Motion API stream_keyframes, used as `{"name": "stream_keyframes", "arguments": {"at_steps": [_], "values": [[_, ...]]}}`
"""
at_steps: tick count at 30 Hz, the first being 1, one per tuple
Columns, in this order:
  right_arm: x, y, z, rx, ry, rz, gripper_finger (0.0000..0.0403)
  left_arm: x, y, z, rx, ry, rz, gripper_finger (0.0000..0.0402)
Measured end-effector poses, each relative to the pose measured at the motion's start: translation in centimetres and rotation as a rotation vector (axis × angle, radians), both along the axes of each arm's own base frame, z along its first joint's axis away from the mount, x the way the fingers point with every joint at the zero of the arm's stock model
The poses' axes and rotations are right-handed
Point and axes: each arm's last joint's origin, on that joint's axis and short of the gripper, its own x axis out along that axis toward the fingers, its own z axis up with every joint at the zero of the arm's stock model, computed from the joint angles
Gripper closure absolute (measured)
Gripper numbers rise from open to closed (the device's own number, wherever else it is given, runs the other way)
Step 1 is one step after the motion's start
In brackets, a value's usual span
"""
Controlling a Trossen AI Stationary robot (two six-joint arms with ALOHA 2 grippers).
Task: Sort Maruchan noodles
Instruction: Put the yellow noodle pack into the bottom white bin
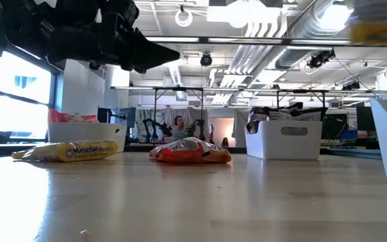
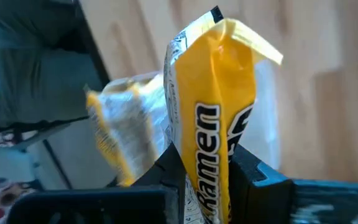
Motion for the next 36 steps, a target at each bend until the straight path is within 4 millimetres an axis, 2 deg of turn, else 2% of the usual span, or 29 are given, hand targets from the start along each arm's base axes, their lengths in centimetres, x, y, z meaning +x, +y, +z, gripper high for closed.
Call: {"name": "stream_keyframes", "arguments": {"at_steps": [4,8,11,14,19,25,32,36], "values": [[-0.2,1.9,-1.0,-0.017,0.071,-0.037,0.0363,0.0,0.0,-0.1,0.0,0.01,0.004,0.0401],[0.5,3.0,-2.8,-0.06,0.125,-0.002,0.0363,0.0,0.0,-0.1,0.001,0.011,0.007,0.0401],[0.9,3.1,-3.5,-0.064,0.155,0.012,0.0363,0.0,0.0,-0.1,0.001,0.012,0.008,0.0401],[1.5,2.5,-3.4,-0.048,0.153,-0.035,0.0363,0.0,0.1,-0.1,-0.018,0.011,0.031,0.0401],[3.1,-0.1,-2.4,-0.025,0.038,-0.182,0.0363,0.0,0.1,0.0,-0.075,-0.006,0.038,0.04],[6.5,-4.8,-1.7,-0.043,-0.175,-0.404,0.0363,0.0,-0.7,0.0,-0.055,-0.007,0.022,0.0369],[9.7,-10.6,-2.2,-0.101,-0.463,-0.694,0.0363,-0.3,-2.8,0.3,0.148,-0.023,0.15,0.0301],[11.1,-12.9,-3.2,-0.015,-0.63,-0.8,0.0363,-0.5,-4.6,1.2,0.298,-0.055,0.277,0.0268]]}}
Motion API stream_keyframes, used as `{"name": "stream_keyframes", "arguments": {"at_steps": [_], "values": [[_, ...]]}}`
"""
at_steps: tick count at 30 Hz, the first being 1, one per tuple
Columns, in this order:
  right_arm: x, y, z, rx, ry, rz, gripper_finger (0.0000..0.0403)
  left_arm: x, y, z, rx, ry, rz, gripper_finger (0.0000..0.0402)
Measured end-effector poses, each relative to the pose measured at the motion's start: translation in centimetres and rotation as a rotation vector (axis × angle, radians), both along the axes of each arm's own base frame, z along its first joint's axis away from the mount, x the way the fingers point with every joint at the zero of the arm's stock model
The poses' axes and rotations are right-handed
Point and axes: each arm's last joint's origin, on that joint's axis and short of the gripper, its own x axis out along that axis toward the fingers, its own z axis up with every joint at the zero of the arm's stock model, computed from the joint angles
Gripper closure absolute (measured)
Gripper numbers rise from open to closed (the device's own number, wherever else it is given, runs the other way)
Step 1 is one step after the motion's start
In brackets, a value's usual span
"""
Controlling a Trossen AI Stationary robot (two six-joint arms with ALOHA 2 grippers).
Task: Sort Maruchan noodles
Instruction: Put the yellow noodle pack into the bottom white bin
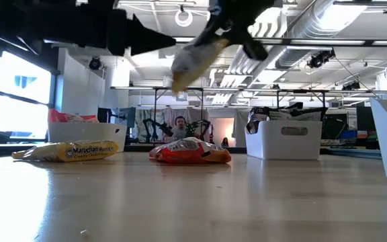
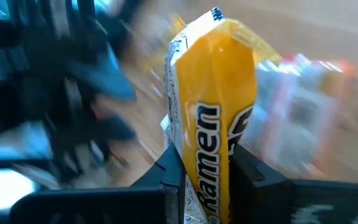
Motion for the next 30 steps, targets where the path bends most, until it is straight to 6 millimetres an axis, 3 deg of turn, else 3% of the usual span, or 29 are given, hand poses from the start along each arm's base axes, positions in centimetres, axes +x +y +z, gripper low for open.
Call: {"name": "stream_keyframes", "arguments": {"at_steps": [7,11,19,30], "values": [[0.9,-3.6,-1.3,0.079,-0.376,-0.119,0.0363,0.0,-2.8,2.1,0.203,0.028,0.209,0.0228],[0.6,-5.0,-1.8,0.1,-0.475,-0.13,0.0363,0.0,-3.6,3.0,0.282,0.071,0.314,0.0213],[0.8,-5.0,-0.3,0.122,-0.629,-0.09,0.0363,0.3,-3.1,3.3,0.354,0.134,0.388,0.0201],[0.9,-4.5,-0.3,0.154,-0.638,-0.109,0.0363,0.6,-2.0,3.2,0.465,0.202,0.42,0.0201]]}}
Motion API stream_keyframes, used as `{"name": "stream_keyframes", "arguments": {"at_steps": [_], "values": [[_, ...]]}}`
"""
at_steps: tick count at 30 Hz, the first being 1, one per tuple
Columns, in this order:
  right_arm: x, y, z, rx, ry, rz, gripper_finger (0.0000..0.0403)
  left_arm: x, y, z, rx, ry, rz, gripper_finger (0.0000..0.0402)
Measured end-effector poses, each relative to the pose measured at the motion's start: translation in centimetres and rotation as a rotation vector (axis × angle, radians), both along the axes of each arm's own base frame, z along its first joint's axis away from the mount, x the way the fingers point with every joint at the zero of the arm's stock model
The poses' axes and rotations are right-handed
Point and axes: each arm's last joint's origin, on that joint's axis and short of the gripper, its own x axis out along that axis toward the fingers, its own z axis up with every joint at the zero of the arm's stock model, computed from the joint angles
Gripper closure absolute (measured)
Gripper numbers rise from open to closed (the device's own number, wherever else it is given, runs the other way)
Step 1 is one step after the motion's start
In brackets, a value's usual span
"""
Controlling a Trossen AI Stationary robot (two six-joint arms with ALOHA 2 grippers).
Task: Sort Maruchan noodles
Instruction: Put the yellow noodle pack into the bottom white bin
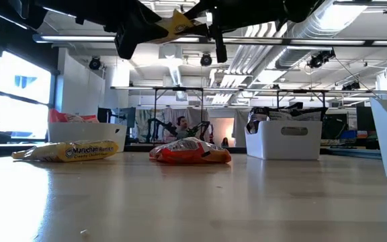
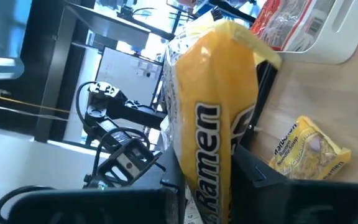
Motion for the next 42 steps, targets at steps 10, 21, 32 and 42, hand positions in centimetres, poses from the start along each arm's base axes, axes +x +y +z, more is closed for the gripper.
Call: {"name": "stream_keyframes", "arguments": {"at_steps": [10,21,32,42], "values": [[0.1,0.5,-0.7,0.037,0.06,0.038,0.0349,0.3,0.6,0.0,0.015,0.002,-0.033,0.0284],[-0.6,1.3,-1.1,-0.242,0.171,0.25,0.0282,0.1,0.6,0.2,-0.006,-0.016,-0.023,0.0395],[-6.0,1.7,0.8,-0.651,0.462,0.377,0.0186,0.2,0.4,0.0,-0.156,-0.114,-0.1,0.0401],[-5.8,4.0,0.2,-0.981,0.488,0.483,0.0144,0.8,1.2,-0.4,-0.382,-0.207,-0.309,0.0401]]}}
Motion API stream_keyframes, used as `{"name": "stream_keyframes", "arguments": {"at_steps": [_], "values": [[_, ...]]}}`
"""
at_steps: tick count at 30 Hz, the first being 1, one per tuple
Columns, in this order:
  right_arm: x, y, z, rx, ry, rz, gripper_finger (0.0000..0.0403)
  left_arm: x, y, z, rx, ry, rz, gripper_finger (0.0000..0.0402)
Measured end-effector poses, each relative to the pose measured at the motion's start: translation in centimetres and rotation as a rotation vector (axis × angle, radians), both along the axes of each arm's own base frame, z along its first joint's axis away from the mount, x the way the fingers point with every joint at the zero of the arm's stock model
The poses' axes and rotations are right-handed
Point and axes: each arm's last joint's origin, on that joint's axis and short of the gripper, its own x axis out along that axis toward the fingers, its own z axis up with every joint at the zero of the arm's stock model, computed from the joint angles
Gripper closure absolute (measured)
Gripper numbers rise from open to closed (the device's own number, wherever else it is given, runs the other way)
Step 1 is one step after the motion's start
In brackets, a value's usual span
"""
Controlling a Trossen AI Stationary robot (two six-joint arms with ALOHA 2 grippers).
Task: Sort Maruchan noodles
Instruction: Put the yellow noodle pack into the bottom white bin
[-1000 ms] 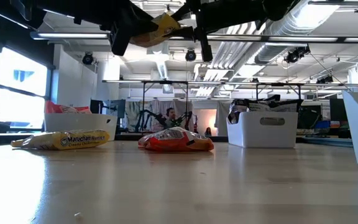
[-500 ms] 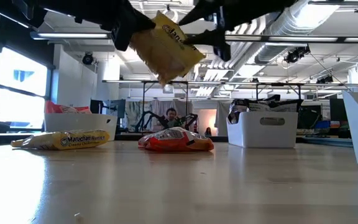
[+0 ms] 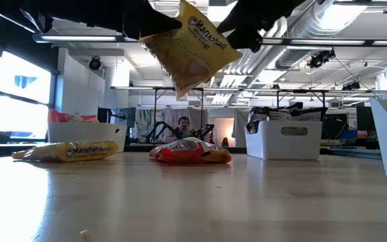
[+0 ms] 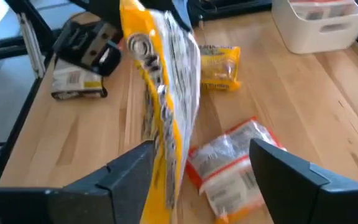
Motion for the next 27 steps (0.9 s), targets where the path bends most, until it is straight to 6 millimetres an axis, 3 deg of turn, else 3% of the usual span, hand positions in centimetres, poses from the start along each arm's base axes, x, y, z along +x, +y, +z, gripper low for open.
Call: {"name": "stream_keyframes", "arguments": {"at_steps": [6,18,22,27], "values": [[2.2,0.2,-1.5,0.049,-0.04,0.063,0.0139,0.2,0.6,0.1,-0.065,-0.032,0.012,0.0402],[5.4,-0.1,-4.2,0.064,-0.107,-0.006,0.0142,0.1,0.8,0.3,-0.096,-0.052,0.029,0.0401],[5.7,-0.2,-4.4,0.052,-0.127,-0.023,0.0171,0.0,0.8,0.5,-0.106,-0.065,0.031,0.0401],[5.8,-0.2,-4.3,0.049,-0.145,-0.025,0.0243,-0.4,0.9,0.9,-0.135,-0.096,0.037,0.0401]]}}
